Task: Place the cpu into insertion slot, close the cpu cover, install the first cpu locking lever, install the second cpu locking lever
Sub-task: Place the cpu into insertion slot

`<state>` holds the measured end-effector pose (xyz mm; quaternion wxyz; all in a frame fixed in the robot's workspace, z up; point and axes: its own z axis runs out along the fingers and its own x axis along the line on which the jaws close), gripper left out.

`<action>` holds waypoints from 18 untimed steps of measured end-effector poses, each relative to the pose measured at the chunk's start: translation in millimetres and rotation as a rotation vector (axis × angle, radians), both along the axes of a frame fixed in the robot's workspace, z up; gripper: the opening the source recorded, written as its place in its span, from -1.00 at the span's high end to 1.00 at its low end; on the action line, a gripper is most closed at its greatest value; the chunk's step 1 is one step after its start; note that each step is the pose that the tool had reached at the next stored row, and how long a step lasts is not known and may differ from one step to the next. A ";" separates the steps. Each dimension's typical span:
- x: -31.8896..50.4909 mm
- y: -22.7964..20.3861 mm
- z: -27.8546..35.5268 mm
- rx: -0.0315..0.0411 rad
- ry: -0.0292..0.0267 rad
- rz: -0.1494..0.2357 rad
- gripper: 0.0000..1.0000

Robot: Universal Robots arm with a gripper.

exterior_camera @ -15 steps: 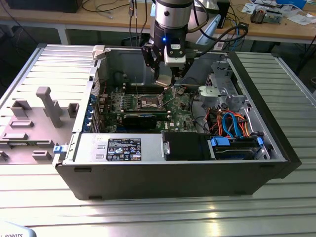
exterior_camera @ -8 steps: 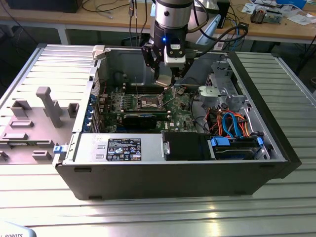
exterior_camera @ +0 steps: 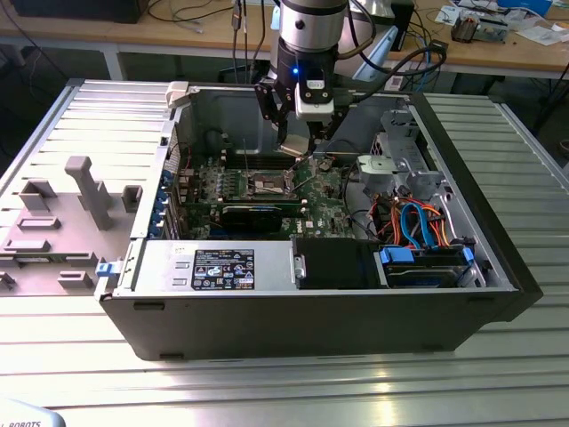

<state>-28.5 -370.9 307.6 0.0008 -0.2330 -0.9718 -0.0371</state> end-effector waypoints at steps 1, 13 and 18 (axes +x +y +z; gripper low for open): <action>0.0 0.0 0.0 0.0000 0.0000 0.000 -0.08; -2.3 -0.1 -1.6 -0.0008 0.0000 -0.004 -0.08; -2.4 -0.1 -4.5 -0.0022 0.0000 -0.005 -0.08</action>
